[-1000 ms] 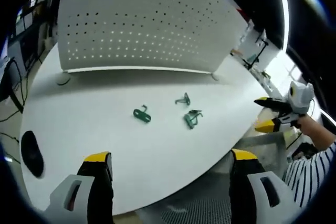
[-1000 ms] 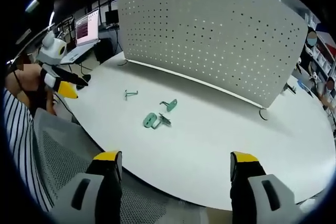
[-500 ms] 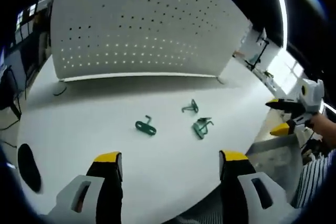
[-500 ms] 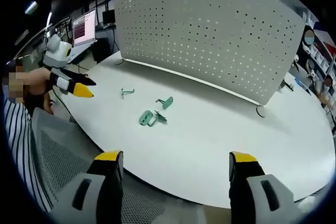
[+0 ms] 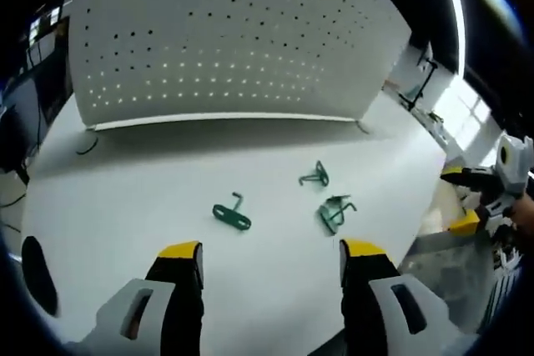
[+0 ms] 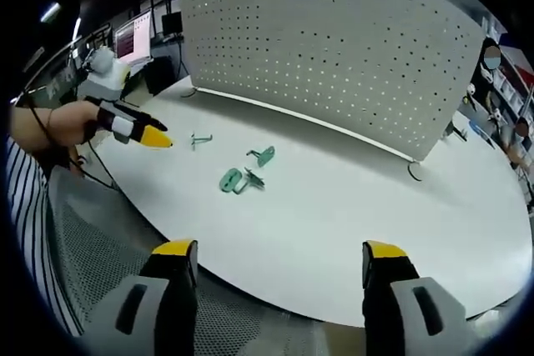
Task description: Insert the hook assembly into the mounting plate slot until the hook locks in place.
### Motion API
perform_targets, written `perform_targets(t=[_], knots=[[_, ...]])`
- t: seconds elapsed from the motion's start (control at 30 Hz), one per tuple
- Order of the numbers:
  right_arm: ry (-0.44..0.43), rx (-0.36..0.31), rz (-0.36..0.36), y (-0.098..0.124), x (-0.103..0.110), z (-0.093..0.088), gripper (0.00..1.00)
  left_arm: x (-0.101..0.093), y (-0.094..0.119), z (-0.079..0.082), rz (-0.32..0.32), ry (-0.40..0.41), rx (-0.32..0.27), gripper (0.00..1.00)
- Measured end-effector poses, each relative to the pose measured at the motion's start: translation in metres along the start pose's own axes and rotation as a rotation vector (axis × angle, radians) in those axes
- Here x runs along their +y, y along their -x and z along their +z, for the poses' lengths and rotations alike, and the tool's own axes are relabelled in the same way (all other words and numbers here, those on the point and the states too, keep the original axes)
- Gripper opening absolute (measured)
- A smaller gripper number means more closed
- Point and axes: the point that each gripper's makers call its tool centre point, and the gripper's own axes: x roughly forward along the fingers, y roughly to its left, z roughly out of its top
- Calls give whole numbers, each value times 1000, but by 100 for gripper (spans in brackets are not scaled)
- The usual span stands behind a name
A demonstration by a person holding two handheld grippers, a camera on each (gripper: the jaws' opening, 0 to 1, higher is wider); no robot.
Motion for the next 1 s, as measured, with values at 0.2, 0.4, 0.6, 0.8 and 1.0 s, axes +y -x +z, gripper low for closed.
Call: perform_targets(t=[0.2,0.4,0.6,0.8,1.0], knots=[[4,7,-6,1,-4,-1,76,4,-14,4,37,25,-24,54],[1,13,-8,3,-8,-4,75,19,-27,0,113,25,-16,50],[-8,30,-6,3,-7,-13,74,20,-37,-1,145,19,1,39],[-10,34,0,2,-5,-13,73,23,-45,-1,159,12,9,31],[-58,26,14,2,-5,-12,72,24,-51,-2,169,23,19,29]])
